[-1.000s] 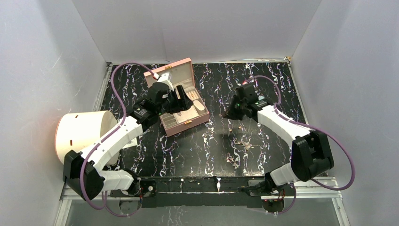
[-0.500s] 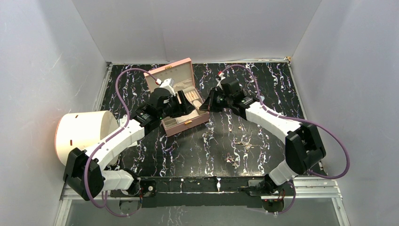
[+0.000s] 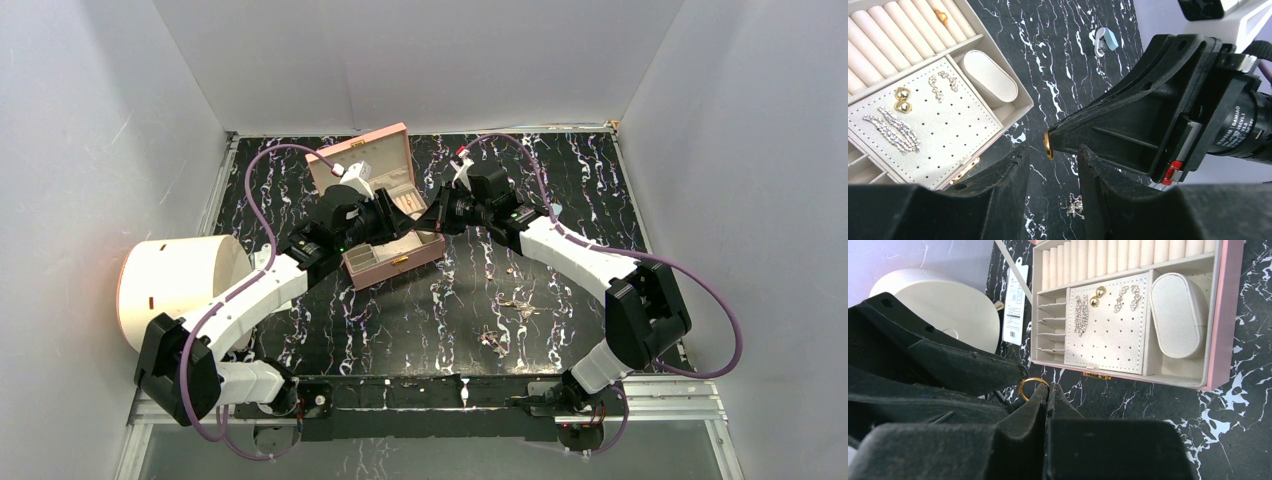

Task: Organize the mixed jewelry
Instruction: Pick up the jewelry from the center of the board.

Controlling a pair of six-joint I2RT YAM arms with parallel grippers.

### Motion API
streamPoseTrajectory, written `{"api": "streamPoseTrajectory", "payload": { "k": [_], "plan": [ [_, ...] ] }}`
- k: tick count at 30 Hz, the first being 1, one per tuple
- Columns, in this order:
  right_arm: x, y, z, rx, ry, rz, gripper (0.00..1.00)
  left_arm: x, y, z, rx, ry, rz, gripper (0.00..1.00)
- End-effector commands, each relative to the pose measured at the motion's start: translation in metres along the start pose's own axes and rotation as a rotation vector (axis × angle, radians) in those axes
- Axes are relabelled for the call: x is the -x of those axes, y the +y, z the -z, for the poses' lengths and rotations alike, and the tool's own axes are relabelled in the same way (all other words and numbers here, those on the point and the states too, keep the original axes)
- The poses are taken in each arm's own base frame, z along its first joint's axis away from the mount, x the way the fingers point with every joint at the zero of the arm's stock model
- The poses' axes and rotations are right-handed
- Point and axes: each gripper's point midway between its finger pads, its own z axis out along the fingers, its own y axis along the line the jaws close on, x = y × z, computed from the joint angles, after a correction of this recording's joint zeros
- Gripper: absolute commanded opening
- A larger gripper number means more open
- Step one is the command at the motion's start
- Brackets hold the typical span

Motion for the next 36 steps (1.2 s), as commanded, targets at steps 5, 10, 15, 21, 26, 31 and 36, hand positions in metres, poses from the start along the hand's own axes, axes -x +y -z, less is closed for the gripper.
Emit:
{"api": "streamPoseTrajectory", "payload": {
  "k": [5, 10, 15, 21, 26, 31, 36],
  "plan": [
    [0.016, 0.024, 0.0, 0.092, -0.042, 0.034, 0.02, 0.001, 0.002, -0.002, -0.007, -0.005, -0.002, 0.28],
    [0.015, 0.026, -0.001, 0.105, -0.037, 0.036, 0.01, 0.004, 0.002, -0.001, 0.002, -0.013, -0.008, 0.24],
    [0.014, 0.027, -0.002, 0.11, -0.031, 0.035, 0.02, 0.006, 0.0, 0.001, 0.002, -0.016, -0.011, 0.15],
    [0.014, 0.026, -0.002, 0.107, -0.032, 0.03, 0.05, 0.006, 0.001, 0.002, 0.004, -0.02, -0.016, 0.0],
    [0.016, 0.024, 0.0, 0.086, -0.046, 0.014, 0.16, 0.007, 0.002, 0.003, 0.011, -0.027, -0.017, 0.0],
    [0.019, 0.02, 0.009, 0.064, -0.095, 0.0, 0.31, 0.008, 0.003, 0.004, 0.021, -0.028, -0.019, 0.0],
    [0.023, 0.02, 0.022, 0.087, -0.141, -0.016, 0.39, 0.011, 0.003, 0.005, 0.028, -0.032, -0.018, 0.0]
  ]
}}
